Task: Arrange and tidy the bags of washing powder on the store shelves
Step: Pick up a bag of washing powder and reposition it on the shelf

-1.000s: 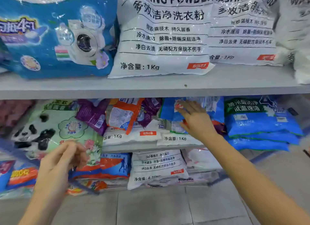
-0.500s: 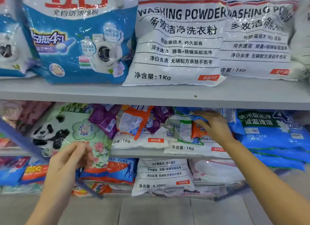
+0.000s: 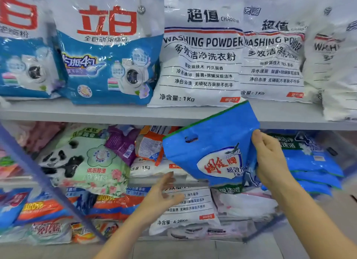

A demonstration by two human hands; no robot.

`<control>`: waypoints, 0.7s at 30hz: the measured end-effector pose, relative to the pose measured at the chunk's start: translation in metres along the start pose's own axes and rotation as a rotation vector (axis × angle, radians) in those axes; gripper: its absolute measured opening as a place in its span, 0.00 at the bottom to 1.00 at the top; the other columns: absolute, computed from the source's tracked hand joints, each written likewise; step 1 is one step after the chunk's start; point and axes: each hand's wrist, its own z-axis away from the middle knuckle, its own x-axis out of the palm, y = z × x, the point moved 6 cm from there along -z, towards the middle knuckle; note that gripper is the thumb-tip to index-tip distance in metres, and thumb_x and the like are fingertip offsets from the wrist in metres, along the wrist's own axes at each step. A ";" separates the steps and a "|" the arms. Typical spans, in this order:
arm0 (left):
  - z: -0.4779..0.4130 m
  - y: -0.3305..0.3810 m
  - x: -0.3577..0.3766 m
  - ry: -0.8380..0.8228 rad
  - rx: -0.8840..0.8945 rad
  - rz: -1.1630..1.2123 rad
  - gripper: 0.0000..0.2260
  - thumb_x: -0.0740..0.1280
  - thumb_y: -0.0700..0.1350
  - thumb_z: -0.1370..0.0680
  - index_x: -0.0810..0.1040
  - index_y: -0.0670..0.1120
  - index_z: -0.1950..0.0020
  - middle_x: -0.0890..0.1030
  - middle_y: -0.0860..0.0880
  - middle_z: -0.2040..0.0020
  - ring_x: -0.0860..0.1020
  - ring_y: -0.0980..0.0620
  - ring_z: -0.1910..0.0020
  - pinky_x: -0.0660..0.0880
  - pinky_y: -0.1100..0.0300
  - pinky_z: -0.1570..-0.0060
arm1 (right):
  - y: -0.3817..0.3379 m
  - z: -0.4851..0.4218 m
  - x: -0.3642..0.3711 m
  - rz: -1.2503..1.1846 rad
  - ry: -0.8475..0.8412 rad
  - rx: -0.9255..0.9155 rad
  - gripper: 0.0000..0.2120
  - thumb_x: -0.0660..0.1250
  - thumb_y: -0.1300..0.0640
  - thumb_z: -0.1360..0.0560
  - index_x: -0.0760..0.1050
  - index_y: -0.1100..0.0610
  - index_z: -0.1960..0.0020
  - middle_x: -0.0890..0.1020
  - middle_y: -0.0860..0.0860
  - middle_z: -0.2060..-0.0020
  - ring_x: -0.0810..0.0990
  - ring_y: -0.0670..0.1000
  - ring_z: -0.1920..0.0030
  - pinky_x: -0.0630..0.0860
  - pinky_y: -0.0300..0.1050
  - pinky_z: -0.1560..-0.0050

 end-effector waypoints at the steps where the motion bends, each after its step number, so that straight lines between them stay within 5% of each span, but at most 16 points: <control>1: 0.001 0.002 0.007 -0.036 0.007 0.000 0.38 0.70 0.65 0.39 0.62 0.60 0.32 0.70 0.63 0.36 0.69 0.66 0.37 0.69 0.68 0.42 | -0.003 0.002 0.004 -0.106 0.011 0.050 0.23 0.63 0.39 0.30 0.78 0.59 0.65 0.84 0.51 0.65 0.81 0.51 0.64 0.79 0.42 0.62; 4: 0.009 0.018 0.015 -0.017 0.034 0.100 0.26 0.72 0.60 0.35 0.68 0.58 0.41 0.74 0.62 0.41 0.73 0.68 0.44 0.71 0.74 0.51 | -0.007 0.008 0.028 -0.324 -0.033 0.160 0.17 0.58 0.47 0.26 0.81 0.55 0.61 0.85 0.48 0.66 0.84 0.45 0.65 0.79 0.37 0.66; 6: 0.014 0.027 0.009 0.093 0.077 0.230 0.26 0.69 0.61 0.41 0.72 0.54 0.46 0.79 0.58 0.47 0.77 0.67 0.52 0.73 0.72 0.55 | -0.012 0.012 0.044 -0.418 -0.074 0.216 0.17 0.53 0.52 0.20 0.77 0.56 0.57 0.84 0.45 0.68 0.83 0.43 0.67 0.78 0.36 0.69; 10: 0.018 0.043 -0.024 0.326 0.199 0.434 0.28 0.74 0.62 0.46 0.74 0.48 0.54 0.81 0.54 0.55 0.79 0.52 0.52 0.75 0.56 0.47 | -0.027 0.004 0.062 -0.510 -0.139 0.245 0.16 0.54 0.48 0.20 0.77 0.54 0.49 0.86 0.49 0.58 0.84 0.48 0.57 0.80 0.40 0.63; 12: 0.023 0.056 -0.041 0.386 0.278 0.410 0.25 0.75 0.63 0.44 0.76 0.46 0.61 0.80 0.50 0.59 0.78 0.46 0.53 0.73 0.47 0.47 | -0.039 0.000 0.069 -0.518 -0.207 0.239 0.17 0.57 0.44 0.25 0.77 0.52 0.45 0.85 0.49 0.52 0.83 0.48 0.51 0.81 0.43 0.57; 15: 0.033 0.072 -0.065 0.423 0.343 0.414 0.14 0.73 0.61 0.41 0.80 0.52 0.65 0.82 0.50 0.59 0.79 0.46 0.54 0.73 0.42 0.46 | -0.058 -0.010 0.082 -0.421 -0.297 0.146 0.34 0.75 0.36 0.43 0.77 0.53 0.43 0.84 0.50 0.48 0.82 0.49 0.47 0.81 0.45 0.51; 17: 0.044 0.084 -0.082 0.449 0.370 0.362 0.18 0.72 0.62 0.41 0.78 0.49 0.63 0.81 0.50 0.61 0.79 0.49 0.57 0.75 0.48 0.49 | -0.066 -0.018 0.088 -0.358 -0.276 0.046 0.33 0.79 0.35 0.52 0.82 0.54 0.54 0.85 0.48 0.57 0.84 0.46 0.57 0.80 0.40 0.60; 19: 0.059 0.097 -0.102 0.516 0.410 0.241 0.20 0.66 0.64 0.40 0.73 0.48 0.66 0.76 0.56 0.69 0.75 0.57 0.66 0.71 0.65 0.60 | -0.079 -0.022 0.098 -0.325 -0.303 -0.038 0.21 0.77 0.39 0.48 0.84 0.52 0.62 0.85 0.47 0.64 0.83 0.44 0.64 0.77 0.36 0.67; 21: 0.073 0.109 -0.122 0.573 0.450 0.122 0.19 0.64 0.67 0.38 0.70 0.52 0.69 0.72 0.58 0.74 0.70 0.62 0.72 0.64 0.71 0.69 | -0.089 -0.022 0.112 -0.343 -0.347 -0.071 0.12 0.71 0.44 0.43 0.84 0.49 0.65 0.85 0.46 0.66 0.83 0.43 0.65 0.76 0.35 0.69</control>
